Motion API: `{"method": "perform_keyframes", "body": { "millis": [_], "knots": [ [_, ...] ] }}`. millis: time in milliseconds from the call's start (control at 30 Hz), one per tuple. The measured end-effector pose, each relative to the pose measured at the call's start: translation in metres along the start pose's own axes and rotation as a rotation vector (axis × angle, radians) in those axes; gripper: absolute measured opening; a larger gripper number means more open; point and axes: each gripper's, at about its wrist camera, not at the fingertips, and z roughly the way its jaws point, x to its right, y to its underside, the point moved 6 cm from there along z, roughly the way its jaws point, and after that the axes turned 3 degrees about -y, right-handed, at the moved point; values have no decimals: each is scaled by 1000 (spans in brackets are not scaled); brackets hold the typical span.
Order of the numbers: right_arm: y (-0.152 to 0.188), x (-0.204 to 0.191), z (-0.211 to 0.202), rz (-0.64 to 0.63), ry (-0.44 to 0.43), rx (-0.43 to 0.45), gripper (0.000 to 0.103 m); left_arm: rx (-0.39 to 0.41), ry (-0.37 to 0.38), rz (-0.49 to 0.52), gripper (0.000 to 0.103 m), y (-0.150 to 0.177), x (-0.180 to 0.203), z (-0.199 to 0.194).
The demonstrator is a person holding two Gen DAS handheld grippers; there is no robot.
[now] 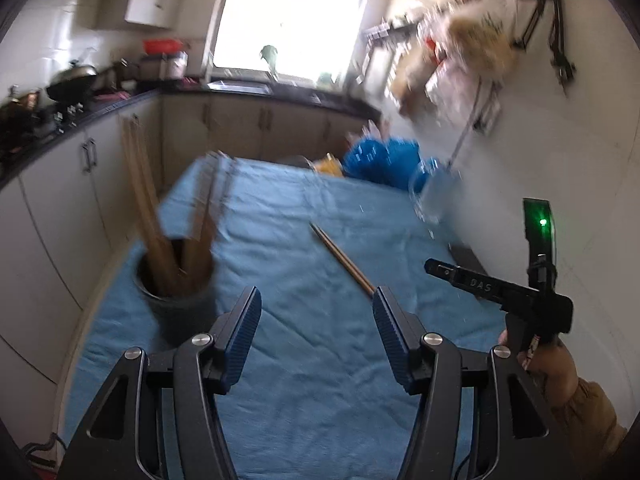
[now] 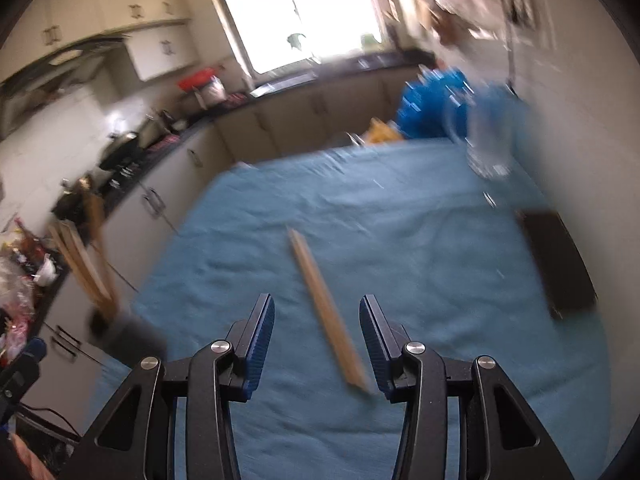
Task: Organize utensils
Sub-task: 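Move both open tools back over the last chopsticks on the towel, then close the left tool on a wooden chopstick while the right tool grasps the last one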
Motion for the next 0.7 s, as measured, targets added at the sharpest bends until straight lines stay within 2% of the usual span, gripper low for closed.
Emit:
{"method": "perform_keyframes", "body": {
  "millis": [67, 133, 233, 467, 533, 700],
  "knots": [
    [11, 23, 12, 11, 11, -50, 46, -42, 10, 2, 57, 6, 10, 17],
    [22, 39, 26, 16, 7, -103, 34, -69, 9, 0, 57, 9, 15, 30],
    [35, 51, 50, 12, -14, -164, 33, -104, -15, -1, 57, 14, 17, 49],
    [29, 38, 87, -42, -72, -200, 30, -169, -53, -15, 57, 21, 19, 84],
    [29, 35, 96, -69, -63, -214, 26, -182, -60, -16, 57, 22, 18, 91],
    [25, 26, 104, -136, -58, -213, 26, -205, -66, -26, 57, 24, 16, 105]
  ]
}}
